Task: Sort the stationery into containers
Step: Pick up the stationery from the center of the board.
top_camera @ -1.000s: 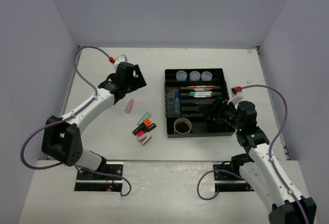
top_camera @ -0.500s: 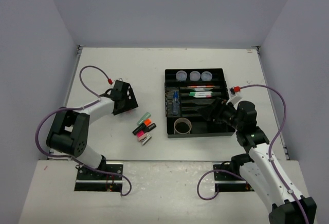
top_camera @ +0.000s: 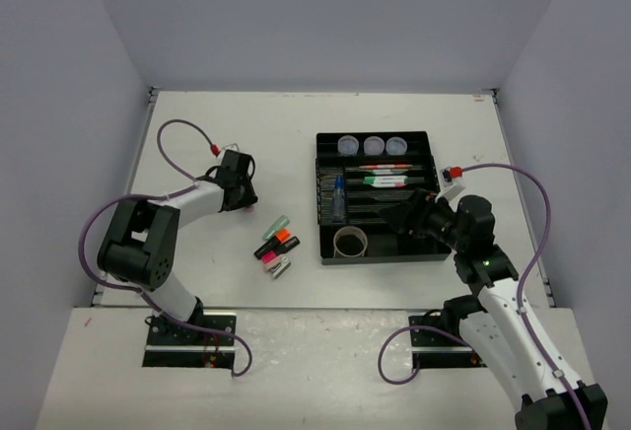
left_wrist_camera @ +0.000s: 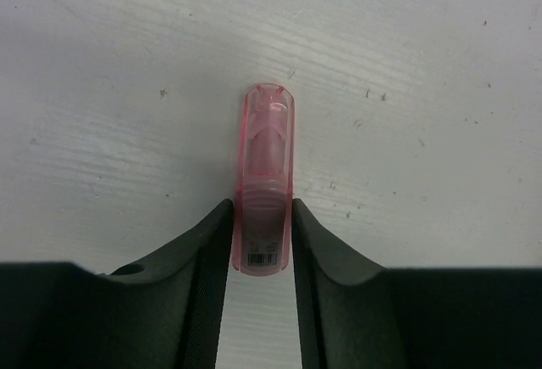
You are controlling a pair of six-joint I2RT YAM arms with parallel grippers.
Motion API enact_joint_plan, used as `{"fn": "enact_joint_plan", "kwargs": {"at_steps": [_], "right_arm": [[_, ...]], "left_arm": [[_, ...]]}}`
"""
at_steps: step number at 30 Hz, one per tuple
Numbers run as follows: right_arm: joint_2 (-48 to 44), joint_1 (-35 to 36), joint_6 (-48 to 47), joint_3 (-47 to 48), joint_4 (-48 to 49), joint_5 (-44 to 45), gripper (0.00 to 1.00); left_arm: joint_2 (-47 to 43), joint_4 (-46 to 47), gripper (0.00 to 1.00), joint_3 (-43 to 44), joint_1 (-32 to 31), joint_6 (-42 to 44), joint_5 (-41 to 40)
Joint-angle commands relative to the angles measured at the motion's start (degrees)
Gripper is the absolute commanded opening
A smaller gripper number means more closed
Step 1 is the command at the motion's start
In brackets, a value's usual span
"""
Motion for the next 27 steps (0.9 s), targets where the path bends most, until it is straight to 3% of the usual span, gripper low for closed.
{"fn": "enact_joint_plan", "kwargs": {"at_steps": [1,10,16,17,20,22,27], "right_arm": [[0.5,0.0,-1.3,1.2,1.3,-0.9,0.77],[1.2,0.0,-0.6,1.2,2.2,-2.2,0.77],[1.4,-0.1,0.2,1.1,2.8,-3.6,0.77],[1.3,0.0,0.3,1.1,2.8,-3.6,0.77],[0.9,0.0,0.7,1.1,2.8,-3.6,0.77],[0.6,0.0,1.1,1.1,3.0,-3.7,0.77],[2.1,-0.1,4.5,-1.2,10.5,-8.6,0.78]], "left_arm": [[3.4,-3.3,0.36,-0.7,0.0,2.2,1.2],[7.3,-8.7,0.39,2.1,-2.3,4.1,-3.5],[6.6,-10.2,0.46,3.2,-4.0,3.8,-4.8],[6.4,-10.2,0.44,3.3,-4.0,3.9,-4.8],[5.7,-10.2,0.15,3.2,-4.0,4.3,-4.2],[4.9,-10.2,0.03,2.9,-4.1,4.3,-3.8],[-4.0,-10.2,0.00,2.0,-5.0,3.7,-1.4]]}}
